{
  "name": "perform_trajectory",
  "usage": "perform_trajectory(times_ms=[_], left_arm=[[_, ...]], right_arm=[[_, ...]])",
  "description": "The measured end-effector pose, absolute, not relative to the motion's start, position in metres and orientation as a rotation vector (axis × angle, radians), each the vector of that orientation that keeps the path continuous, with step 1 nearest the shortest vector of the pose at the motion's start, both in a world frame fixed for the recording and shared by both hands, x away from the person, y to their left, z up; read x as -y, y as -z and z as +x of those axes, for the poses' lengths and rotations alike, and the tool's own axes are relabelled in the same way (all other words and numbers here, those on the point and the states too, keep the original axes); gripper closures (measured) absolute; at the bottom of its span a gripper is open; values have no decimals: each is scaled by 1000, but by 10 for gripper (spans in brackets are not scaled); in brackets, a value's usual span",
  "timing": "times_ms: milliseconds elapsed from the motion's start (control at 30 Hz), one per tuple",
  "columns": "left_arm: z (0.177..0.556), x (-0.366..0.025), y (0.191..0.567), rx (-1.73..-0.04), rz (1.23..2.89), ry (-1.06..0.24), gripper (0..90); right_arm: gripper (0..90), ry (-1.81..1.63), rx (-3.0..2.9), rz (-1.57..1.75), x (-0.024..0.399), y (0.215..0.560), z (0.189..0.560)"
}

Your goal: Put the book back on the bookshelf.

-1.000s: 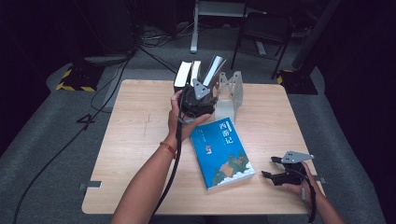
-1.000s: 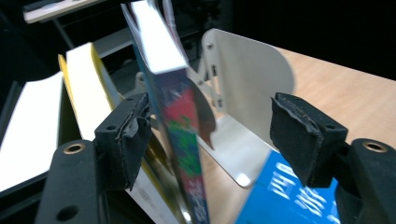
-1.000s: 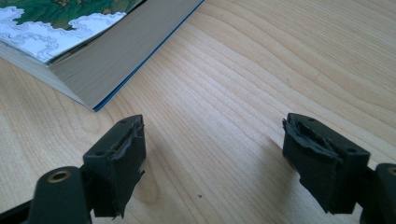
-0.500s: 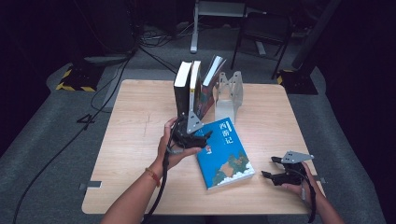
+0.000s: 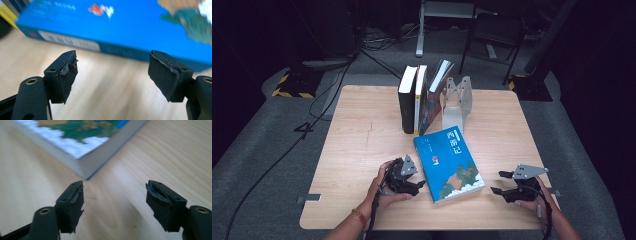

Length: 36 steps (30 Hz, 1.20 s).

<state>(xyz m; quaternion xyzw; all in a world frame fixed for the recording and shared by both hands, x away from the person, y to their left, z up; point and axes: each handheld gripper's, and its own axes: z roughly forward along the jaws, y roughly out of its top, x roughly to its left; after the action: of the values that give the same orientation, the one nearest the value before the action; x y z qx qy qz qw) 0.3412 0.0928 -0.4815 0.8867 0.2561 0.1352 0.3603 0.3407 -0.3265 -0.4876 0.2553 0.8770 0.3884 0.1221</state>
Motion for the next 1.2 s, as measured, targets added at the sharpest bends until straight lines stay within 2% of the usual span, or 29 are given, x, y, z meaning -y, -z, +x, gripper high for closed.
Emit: perform_trajectory(times_ms=[267,533,700,833,1000,1067,1200], left_arm=[[330,-102,494,-663,2303,-289,234],[320,-114,502,-697,2304,-247,225],[316,-116,504,-695,2281,-254,216],[313,-117,504,-698,2282,-259,213],[311,-118,504,-694,2282,-256,213],[311,-117,504,-698,2287,-256,204],[311,-112,499,-728,2328,-248,202]], right_arm=[[368,-1162,-2688,607,308,485,325],[439,-1153,-2648,615,295,484,324],[519,-1112,-2649,633,291,487,330],[628,-1140,-2648,625,290,489,335],[672,-1131,-2644,604,289,487,337],[738,-1152,-2622,592,290,484,336],[778,-1162,-2601,593,290,479,336]])
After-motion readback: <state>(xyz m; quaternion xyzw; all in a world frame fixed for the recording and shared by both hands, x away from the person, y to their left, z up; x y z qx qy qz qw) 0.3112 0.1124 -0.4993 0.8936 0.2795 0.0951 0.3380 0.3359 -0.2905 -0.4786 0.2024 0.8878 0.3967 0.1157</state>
